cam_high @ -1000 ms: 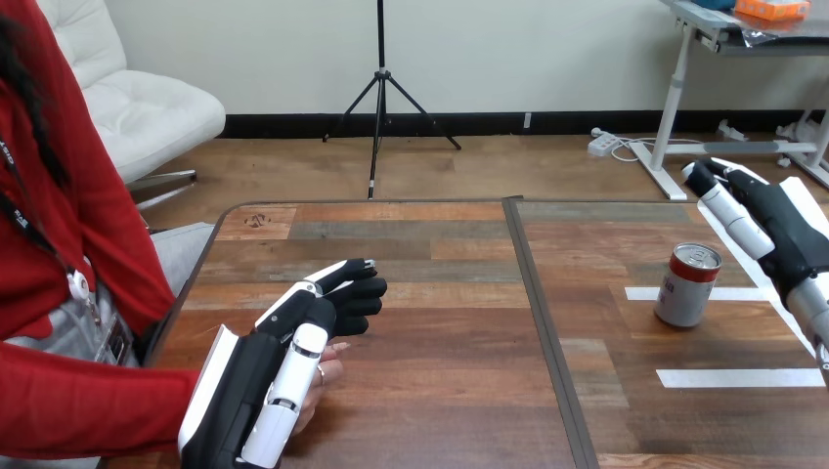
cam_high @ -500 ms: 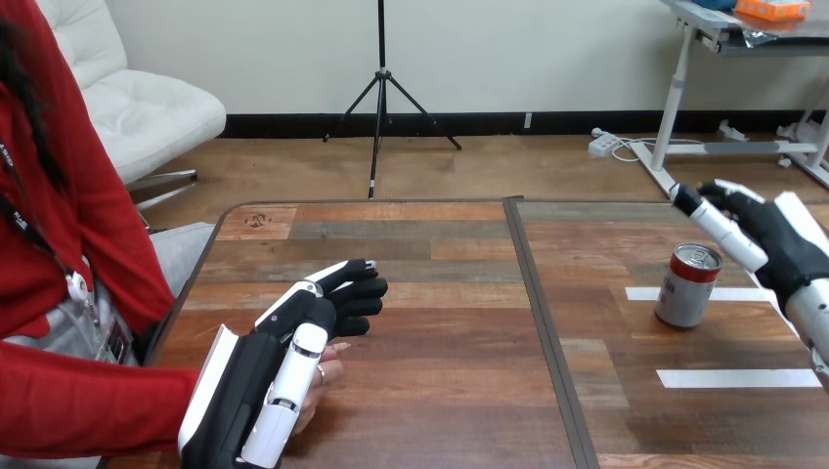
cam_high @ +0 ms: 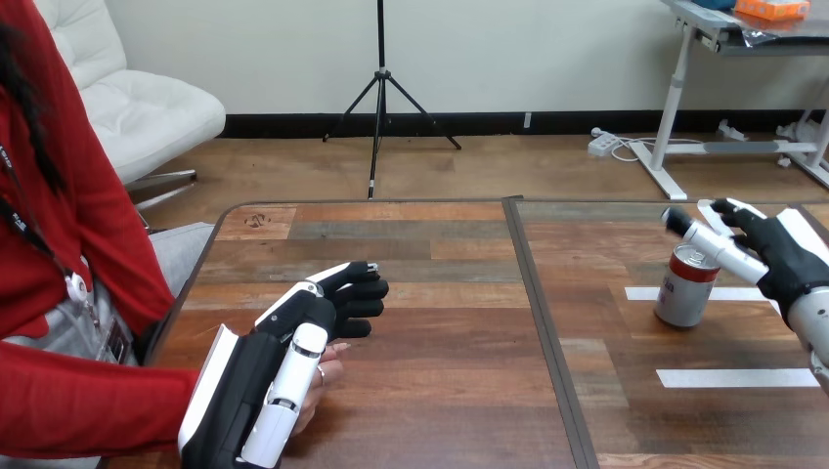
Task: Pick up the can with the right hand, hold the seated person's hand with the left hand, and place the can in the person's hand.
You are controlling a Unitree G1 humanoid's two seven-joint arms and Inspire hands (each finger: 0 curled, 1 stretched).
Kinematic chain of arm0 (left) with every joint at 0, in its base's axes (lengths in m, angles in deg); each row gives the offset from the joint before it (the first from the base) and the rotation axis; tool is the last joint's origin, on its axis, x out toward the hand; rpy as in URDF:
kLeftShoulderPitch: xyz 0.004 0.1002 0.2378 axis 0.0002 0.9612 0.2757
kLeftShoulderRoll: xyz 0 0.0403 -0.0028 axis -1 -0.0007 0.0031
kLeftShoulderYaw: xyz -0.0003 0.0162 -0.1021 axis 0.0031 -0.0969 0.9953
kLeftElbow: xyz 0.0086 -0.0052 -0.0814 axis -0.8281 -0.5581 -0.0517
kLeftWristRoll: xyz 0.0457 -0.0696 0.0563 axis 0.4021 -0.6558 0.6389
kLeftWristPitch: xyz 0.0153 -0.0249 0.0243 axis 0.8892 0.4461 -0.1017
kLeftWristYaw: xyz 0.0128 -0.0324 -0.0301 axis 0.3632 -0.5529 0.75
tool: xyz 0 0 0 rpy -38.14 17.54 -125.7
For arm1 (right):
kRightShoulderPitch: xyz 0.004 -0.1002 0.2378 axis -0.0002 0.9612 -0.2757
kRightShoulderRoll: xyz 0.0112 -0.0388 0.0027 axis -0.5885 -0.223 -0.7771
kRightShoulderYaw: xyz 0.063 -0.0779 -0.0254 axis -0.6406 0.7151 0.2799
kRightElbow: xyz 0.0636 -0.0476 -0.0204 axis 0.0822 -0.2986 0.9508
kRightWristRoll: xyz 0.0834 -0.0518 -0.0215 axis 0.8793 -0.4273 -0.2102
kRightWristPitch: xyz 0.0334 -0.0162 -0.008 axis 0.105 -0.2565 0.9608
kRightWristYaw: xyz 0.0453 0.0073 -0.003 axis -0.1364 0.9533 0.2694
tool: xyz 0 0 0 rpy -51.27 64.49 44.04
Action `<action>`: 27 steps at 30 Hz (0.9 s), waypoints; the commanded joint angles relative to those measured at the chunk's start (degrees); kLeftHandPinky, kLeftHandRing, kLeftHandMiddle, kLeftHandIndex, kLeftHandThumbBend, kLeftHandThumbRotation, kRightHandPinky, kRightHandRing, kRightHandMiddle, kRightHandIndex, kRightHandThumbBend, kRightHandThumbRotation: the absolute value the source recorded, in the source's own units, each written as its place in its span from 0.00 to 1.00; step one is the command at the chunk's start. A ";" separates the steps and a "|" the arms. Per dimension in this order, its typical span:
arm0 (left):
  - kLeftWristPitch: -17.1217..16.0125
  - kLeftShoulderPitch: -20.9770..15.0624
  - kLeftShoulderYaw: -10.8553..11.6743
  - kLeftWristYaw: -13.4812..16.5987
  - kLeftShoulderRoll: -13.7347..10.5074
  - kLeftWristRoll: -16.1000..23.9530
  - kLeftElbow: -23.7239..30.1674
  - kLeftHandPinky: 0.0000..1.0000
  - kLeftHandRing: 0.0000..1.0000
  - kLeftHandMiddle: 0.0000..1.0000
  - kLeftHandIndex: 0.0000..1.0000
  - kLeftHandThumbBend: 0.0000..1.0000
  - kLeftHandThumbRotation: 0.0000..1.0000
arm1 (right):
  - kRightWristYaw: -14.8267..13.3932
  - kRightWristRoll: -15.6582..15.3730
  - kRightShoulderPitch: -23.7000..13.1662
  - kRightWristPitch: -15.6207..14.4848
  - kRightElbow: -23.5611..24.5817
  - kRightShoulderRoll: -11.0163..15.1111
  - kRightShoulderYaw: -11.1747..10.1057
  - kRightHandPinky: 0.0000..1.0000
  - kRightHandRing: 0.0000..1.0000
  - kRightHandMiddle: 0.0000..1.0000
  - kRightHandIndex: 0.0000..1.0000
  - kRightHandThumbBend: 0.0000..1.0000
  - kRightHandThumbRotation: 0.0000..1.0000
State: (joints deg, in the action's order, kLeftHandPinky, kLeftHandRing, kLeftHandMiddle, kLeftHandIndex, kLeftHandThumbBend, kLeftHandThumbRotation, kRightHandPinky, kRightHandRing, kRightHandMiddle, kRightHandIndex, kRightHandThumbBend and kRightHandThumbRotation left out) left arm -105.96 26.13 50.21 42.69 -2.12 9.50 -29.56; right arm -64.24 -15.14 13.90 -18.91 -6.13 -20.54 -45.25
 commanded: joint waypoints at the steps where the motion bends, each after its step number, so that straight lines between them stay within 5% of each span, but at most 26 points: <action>1: -1.81 -3.45 0.42 -0.04 0.43 -0.60 -0.61 0.72 0.75 0.75 0.76 0.31 1.00 | -1.37 -0.28 -5.43 -0.88 0.58 0.66 0.69 0.79 0.92 0.95 0.95 1.00 0.67; 27: -1.90 -3.51 0.66 0.17 0.16 -0.42 -0.47 0.69 0.73 0.74 0.74 0.27 1.00 | -1.27 -0.99 -4.59 -4.50 0.16 -0.45 2.48 0.79 0.93 0.96 0.96 1.00 0.60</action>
State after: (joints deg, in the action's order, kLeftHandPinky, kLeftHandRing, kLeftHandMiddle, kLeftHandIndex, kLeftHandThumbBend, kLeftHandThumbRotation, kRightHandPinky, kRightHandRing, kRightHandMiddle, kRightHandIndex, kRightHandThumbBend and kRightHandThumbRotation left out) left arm -106.51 25.66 50.23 42.66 -2.31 9.49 -30.44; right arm -64.70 -16.10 13.79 -23.23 -6.25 -20.58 -43.15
